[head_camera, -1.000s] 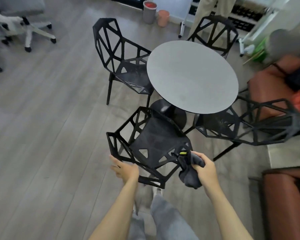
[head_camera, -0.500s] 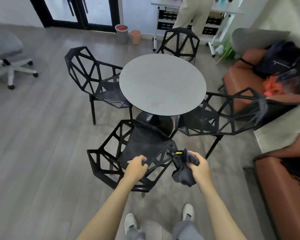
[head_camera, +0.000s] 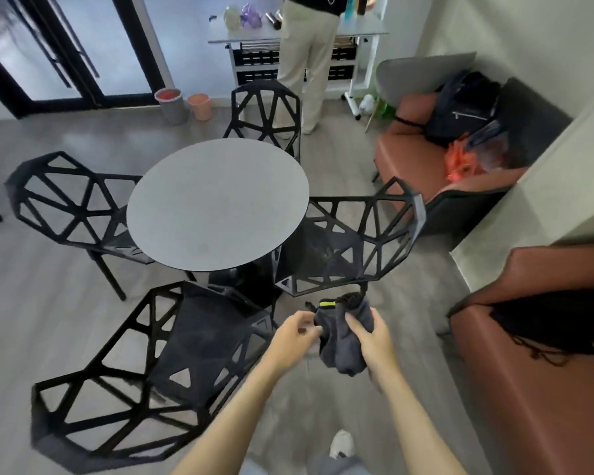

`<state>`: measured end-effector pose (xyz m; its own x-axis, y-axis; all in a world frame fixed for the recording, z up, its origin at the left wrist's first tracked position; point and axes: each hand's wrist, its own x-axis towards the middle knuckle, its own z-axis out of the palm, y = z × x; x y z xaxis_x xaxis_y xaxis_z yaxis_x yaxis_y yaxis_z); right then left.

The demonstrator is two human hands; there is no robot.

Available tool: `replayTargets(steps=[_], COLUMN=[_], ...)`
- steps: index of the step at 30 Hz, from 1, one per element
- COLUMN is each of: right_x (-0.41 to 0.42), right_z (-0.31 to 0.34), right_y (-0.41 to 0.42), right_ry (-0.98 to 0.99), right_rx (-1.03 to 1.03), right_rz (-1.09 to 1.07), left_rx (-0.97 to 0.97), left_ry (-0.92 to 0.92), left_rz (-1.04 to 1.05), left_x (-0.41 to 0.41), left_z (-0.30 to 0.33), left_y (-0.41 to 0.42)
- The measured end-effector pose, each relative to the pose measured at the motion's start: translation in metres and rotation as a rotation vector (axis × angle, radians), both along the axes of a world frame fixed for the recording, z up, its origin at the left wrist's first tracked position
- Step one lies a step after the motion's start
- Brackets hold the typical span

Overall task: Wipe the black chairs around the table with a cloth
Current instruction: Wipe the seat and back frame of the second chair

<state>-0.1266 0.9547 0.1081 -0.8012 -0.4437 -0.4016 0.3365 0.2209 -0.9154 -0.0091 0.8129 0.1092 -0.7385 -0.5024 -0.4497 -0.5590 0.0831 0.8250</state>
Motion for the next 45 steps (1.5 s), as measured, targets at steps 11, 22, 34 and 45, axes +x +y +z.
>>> replayTargets(steps=[11,22,34,45], right_x=[-0.088,-0.168,-0.231,-0.297], right_z=[-0.003,-0.003,0.026,0.027], right_y=[-0.043,-0.130,-0.181,-0.192], right_ry=[-0.519,-0.078,0.169,0.532], right_rx=[-0.261,0.109,0.081,0.046], right_rz=[-0.058,0.161,0.265,0.707], left_rx=[0.590,0.617,0.367,0.487], left_ry=[0.133,0.162,0.078,0.248], left_rz=[0.301,0.322,0.587,0.711], left_x=[-0.083,-0.134,-0.204,-0.310], left_z=[0.024,0.032,0.025,0.025], left_y=[-0.044,-0.163,-0.191,-0.155])
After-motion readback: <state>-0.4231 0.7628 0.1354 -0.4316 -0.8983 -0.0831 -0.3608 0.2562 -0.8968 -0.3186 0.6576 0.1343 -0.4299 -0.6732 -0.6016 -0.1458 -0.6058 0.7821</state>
